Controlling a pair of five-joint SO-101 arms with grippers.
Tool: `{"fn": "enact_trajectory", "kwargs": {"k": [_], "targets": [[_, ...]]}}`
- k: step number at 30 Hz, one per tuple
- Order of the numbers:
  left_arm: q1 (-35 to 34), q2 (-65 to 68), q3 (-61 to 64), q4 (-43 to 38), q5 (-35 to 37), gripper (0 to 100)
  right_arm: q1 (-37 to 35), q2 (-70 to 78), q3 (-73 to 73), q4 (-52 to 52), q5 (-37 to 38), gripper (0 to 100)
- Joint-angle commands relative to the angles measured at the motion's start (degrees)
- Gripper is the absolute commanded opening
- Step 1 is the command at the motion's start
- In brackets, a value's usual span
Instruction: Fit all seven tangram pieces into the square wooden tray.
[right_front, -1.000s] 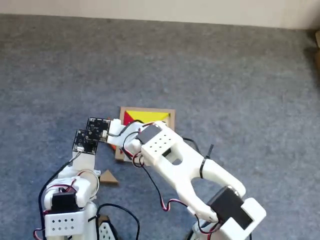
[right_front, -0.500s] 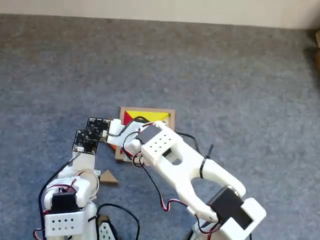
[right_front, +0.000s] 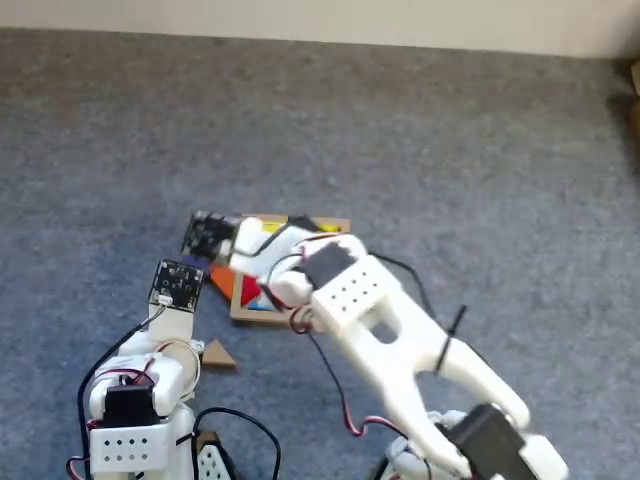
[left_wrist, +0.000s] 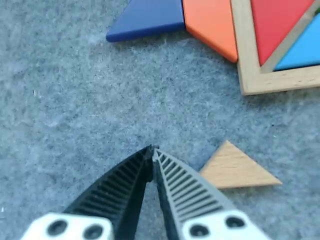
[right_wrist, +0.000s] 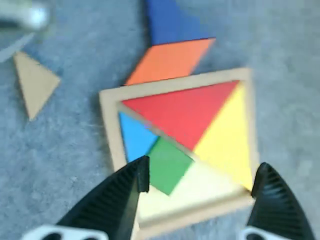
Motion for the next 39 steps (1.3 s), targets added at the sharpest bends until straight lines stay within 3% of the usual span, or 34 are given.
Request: {"fn": "enact_trajectory", "kwargs": {"k": [1,4,8,15,24,34,39], "targets": [[0.9,-2.8,1.1,0.4,0.4,1,3.5,-9.9,-1.5,3.0,-3.8,31.0],[0.9,-2.8,1.1,0.4,0.4,1,5.5,-15.3,-1.4,7.1,-3.8,30.0],[0.9,-2.8,1.1,0.4,0.4,1,10.1,-22.0,-0.8,13.9,-3.9,16.3],[0.9,-2.8,1.1,0.4,0.4,1,21.8,-35.6,15.3,14.9,-3.9,2.2],[0.9,-2.8,1.1,0.4,0.4,1,34.7,-60.5,41.1,6.0,-3.9,1.5],[0.9,-2.8,1.1,0.4,0.4,1,39.6,-90.2,61.8,5.9,-3.9,1.5],[0.9,-2.8,1.1,0.4,0.4,1,40.0,-89.4,71.0,5.5,-7.0,1.9]]}}
